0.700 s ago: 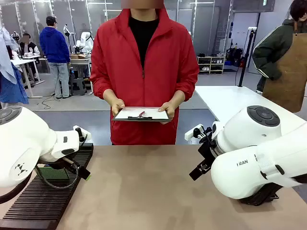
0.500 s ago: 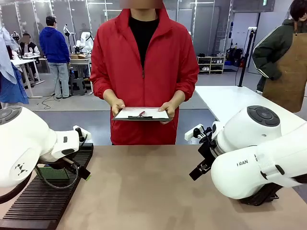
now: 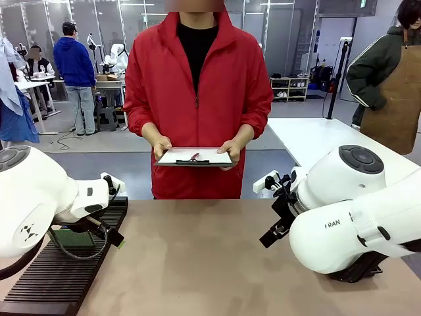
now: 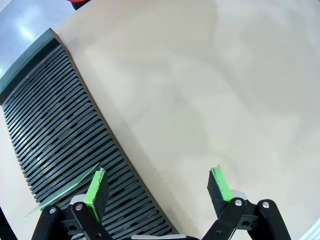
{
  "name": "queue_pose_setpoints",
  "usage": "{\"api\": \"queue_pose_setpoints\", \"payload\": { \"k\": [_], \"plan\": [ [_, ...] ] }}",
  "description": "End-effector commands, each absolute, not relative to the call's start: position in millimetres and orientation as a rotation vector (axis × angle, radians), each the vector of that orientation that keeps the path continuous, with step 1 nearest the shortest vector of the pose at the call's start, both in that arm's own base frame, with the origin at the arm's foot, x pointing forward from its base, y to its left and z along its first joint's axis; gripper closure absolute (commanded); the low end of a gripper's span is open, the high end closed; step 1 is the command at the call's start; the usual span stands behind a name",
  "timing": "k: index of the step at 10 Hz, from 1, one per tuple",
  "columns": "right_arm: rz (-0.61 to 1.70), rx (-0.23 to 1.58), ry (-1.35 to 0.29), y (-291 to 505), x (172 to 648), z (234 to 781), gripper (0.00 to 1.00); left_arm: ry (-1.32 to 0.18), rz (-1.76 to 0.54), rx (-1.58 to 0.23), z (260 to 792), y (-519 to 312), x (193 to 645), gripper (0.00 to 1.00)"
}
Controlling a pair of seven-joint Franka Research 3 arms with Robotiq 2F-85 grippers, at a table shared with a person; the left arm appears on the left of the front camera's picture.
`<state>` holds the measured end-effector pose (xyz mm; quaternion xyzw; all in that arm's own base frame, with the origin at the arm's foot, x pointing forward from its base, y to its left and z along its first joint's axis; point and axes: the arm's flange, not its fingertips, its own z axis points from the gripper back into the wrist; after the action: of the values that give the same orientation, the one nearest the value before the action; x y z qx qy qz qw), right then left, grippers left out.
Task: Inspect the PCB.
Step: Pick up the Blank PCB and present it to the human.
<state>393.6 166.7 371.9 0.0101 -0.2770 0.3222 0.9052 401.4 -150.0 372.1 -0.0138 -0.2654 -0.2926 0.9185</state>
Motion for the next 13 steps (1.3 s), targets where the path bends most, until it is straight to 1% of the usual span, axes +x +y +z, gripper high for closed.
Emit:
{"api": "queue_pose_setpoints", "payload": {
  "k": [1,5,8,10,11,13],
  "plan": [
    [0.664,0.022,-0.572,167,394,372,0.0,-0.546,-0.601,-0.028,372,-150,401,0.0],
    [0.665,0.021,-0.572,167,394,372,0.0,-0.546,-0.602,-0.028,372,-150,401,0.0],
    [0.672,0.134,-0.507,155,398,416,0.0,-0.515,-0.656,-0.087,422,-142,395,0.0],
    [0.648,0.259,-0.466,138,396,442,0.0,-0.469,-0.664,-0.24,450,-125,391,0.0],
    [0.635,0.359,-0.43,124,393,456,0.0,-0.435,-0.659,-0.346,464,-114,389,0.0],
    [0.599,0.635,-0.36,88,386,476,0.0,-0.398,-0.663,-0.601,482,-81,384,0.0]
  ]
}}
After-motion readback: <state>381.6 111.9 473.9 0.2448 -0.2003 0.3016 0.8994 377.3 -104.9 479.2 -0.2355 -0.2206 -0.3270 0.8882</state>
